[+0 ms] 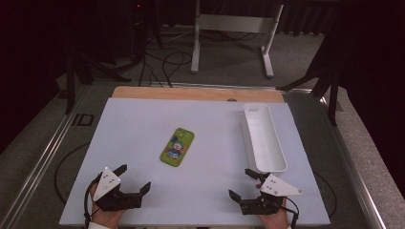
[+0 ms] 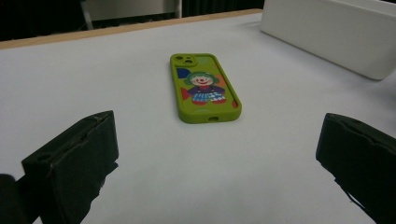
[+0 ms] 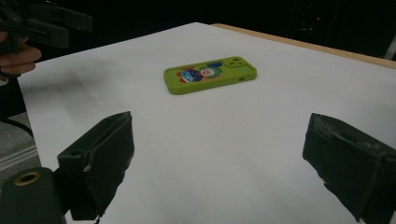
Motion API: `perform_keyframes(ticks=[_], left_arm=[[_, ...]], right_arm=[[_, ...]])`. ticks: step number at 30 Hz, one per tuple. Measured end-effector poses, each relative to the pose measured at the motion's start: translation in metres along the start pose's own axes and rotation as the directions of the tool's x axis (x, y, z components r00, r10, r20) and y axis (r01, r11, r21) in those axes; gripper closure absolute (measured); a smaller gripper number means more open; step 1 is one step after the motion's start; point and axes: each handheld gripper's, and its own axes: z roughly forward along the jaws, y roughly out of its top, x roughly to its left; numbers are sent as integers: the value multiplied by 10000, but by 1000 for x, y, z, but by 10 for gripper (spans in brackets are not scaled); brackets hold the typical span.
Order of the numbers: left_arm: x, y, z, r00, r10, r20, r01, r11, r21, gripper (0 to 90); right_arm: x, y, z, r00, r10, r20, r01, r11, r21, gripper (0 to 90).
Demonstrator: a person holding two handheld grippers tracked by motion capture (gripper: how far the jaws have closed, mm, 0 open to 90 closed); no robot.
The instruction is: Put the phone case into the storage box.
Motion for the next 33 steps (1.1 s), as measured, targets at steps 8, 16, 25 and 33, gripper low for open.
perform_keyframes(ticks=[8,16,25,33], left_arm=[[1,0,0,10000,-22,-73,23,10000,7,0],[1,3,-3,9999,-84,-127,86,9999,109,0],[3,16,-10,9985,-272,-485,272,9996,-15,0],[-1,28,-7,9981,56,-610,-13,9976,697,0]], right_arm=[[1,0,1,10000,30,13,-30,10000,29,90],[3,1,1,10000,-42,47,42,10000,52,90],[7,1,2,9998,-180,77,179,9998,104,90],[7,1,2,9998,-158,110,157,9999,67,90]])
